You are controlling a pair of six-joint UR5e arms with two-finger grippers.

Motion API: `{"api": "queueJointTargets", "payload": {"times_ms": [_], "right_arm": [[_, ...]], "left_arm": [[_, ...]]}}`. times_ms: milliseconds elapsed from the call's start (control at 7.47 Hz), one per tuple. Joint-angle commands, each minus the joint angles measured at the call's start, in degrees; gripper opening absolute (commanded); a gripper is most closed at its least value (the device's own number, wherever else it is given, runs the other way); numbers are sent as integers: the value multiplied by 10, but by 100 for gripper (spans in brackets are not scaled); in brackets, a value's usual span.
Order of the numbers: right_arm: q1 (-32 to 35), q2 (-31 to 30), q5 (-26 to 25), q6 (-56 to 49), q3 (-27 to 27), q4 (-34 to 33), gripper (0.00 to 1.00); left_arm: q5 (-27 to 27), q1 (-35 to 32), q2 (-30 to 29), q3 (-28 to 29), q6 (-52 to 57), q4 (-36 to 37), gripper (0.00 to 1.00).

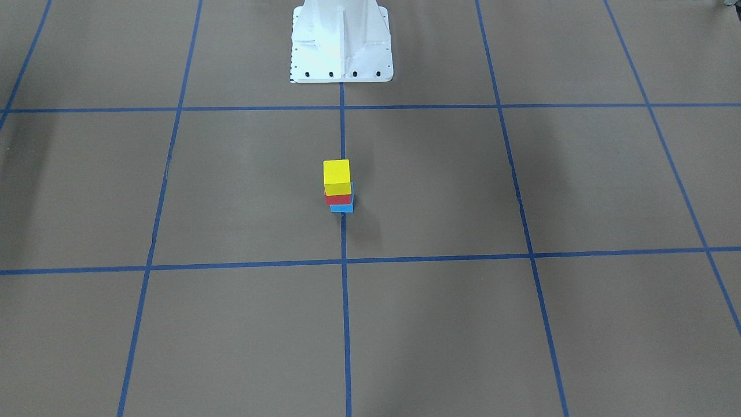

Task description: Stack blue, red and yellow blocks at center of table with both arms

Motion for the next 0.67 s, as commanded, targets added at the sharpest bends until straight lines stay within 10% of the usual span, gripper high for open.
{"api": "queueJointTargets", "payload": {"times_ms": [0,536], "right_arm": [[0,-8,-22,-2,-1,-3,100],[0,-9,-23,5,-7,0,100]], "left_arm": [[-2,-27,96,-20,-99,-71,100],[1,-35,96,-28,-102,-86,100]]}}
